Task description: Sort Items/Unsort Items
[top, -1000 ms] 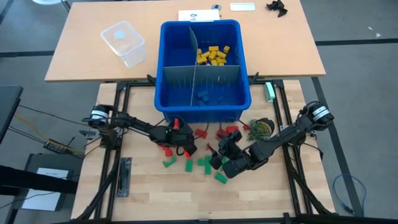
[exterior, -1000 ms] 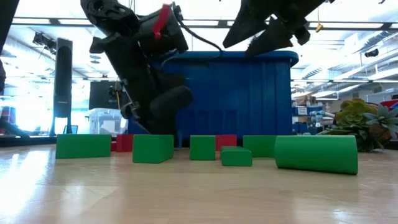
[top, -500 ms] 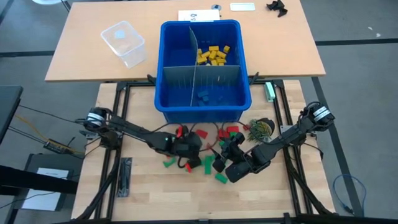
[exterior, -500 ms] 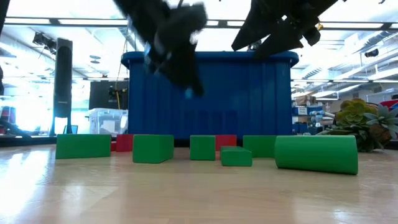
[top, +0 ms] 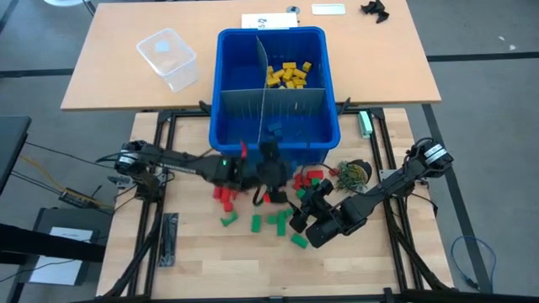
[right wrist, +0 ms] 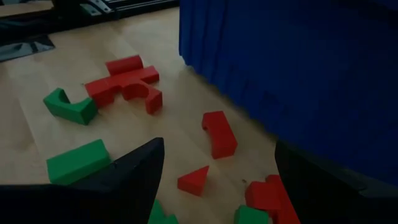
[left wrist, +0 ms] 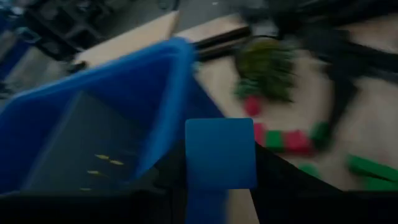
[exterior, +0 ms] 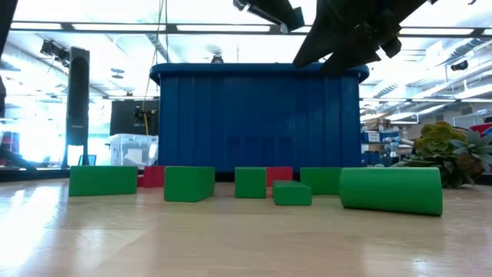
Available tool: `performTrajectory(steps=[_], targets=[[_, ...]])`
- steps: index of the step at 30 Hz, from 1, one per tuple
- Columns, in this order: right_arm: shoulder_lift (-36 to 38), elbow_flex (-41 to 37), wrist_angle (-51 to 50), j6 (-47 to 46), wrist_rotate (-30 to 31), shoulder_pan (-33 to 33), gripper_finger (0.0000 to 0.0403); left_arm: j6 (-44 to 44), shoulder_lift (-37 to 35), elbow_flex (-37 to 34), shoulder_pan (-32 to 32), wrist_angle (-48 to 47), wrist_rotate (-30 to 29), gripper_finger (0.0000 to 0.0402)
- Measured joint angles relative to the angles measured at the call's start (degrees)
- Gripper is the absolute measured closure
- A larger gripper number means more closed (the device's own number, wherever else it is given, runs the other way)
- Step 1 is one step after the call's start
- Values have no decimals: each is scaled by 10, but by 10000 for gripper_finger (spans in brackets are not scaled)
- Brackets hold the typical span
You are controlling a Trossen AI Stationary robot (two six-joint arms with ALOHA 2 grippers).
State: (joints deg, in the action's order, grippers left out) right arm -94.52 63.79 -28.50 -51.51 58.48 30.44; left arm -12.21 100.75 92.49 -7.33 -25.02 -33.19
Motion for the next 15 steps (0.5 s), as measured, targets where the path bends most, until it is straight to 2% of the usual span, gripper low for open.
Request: performTrajectory(steps=[4,7,12,15], targets=[[0,0,1,-1,-1,0,98,-28,0,5,55,25,4,262],[0,0,0,-10,1,0,98,-38,0,5,92,41,29,262],[0,0,0,-14,3,0,98,-23,0,5,141,62,33,262],[0,0,1,-14,3,0,98,-2,0,5,164,54,37,229]])
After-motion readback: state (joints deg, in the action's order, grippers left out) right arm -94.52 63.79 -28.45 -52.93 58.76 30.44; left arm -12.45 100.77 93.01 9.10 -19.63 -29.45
